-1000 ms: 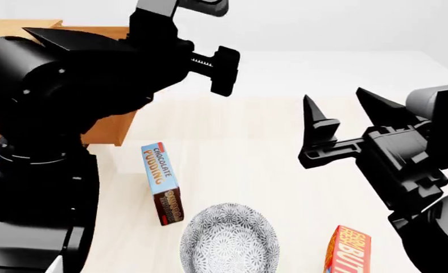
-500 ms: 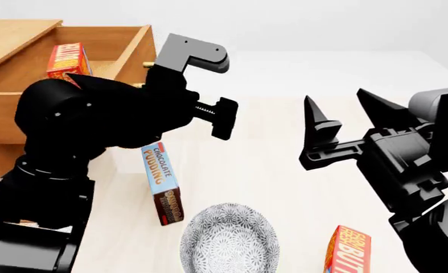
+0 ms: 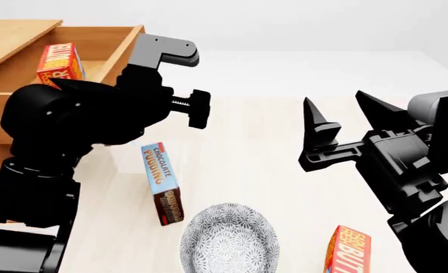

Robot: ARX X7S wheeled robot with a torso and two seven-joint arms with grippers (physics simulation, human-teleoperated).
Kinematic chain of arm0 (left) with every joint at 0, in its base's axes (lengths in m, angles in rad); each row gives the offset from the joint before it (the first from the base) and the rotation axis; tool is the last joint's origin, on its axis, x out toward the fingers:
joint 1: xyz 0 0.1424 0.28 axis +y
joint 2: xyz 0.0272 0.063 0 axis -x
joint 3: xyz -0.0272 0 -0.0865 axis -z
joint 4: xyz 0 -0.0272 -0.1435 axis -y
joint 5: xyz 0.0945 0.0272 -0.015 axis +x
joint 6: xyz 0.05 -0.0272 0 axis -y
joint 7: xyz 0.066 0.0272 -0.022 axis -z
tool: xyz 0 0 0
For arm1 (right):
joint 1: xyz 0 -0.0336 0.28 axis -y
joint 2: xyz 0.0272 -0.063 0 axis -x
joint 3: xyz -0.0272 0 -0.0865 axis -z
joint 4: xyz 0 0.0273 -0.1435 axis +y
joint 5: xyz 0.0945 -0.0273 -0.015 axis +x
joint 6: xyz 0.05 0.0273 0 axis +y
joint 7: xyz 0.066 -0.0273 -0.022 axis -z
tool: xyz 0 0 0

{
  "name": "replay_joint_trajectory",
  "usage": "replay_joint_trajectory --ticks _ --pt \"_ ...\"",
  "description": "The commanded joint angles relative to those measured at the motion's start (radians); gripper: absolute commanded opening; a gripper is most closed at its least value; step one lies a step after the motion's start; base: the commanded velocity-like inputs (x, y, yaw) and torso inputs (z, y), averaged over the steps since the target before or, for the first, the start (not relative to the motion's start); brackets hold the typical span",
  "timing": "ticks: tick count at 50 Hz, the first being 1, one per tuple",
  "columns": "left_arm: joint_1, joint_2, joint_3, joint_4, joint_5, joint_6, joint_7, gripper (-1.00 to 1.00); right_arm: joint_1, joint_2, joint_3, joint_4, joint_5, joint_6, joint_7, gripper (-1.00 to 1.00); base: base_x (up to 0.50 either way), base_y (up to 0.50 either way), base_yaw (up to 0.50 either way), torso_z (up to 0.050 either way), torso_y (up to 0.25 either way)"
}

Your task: Put the butter at the front in the top drawer of the cabinet and close it.

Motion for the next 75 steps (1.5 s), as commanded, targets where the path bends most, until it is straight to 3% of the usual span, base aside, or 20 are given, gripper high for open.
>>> replay_joint_trajectory --ticks 1,21,38,54,58,65,70,75 --pt "-0.004 -0.056 -0.007 -0.041 0.075 0.037 -0.039 1.00 -0.007 -0.003 0.001 0.003 -0.005 -0.006 -0.005 1.00 0.00 0.00 0.00 0.000 0.000" --pt "-0.019 -0.123 0.004 -0.231 0.179 0.169 -0.031 1.00 -0.008 -0.010 0.000 0.007 -0.010 -0.004 -0.008 1.00 0.00 0.00 0.00 0.000 0.000" --pt "-0.028 -0.222 -0.102 -0.320 0.226 0.226 -0.158 1.00 -0.014 -0.011 0.001 0.008 -0.012 -0.007 -0.011 1.00 0.00 0.00 0.00 0.000 0.000" --pt "0.034 -0.342 -0.249 -0.239 0.239 0.189 -0.389 1.00 -0.031 -0.004 0.007 0.009 -0.015 -0.023 -0.015 1.00 0.00 0.00 0.00 0.000 0.000" --pt "0.066 -0.369 -0.307 -0.197 0.228 0.181 -0.446 1.00 -0.032 -0.002 0.009 0.007 -0.014 -0.024 -0.015 1.00 0.00 0.00 0.00 0.000 0.000" --pt "0.076 -0.370 -0.335 -0.054 0.154 0.122 -0.434 1.00 -0.013 -0.007 0.010 0.003 -0.008 -0.010 -0.007 1.00 0.00 0.00 0.00 0.000 0.002" --pt "0.063 -0.315 -0.351 0.215 -0.021 0.011 -0.381 1.00 0.014 -0.020 0.007 0.001 0.000 0.015 0.002 1.00 0.00 0.00 0.00 0.000 0.002" --pt "0.036 -0.268 -0.345 0.667 -0.169 0.008 -0.372 1.00 0.037 -0.044 -0.005 0.006 -0.002 0.040 0.000 1.00 0.00 0.00 0.00 0.000 0.000"
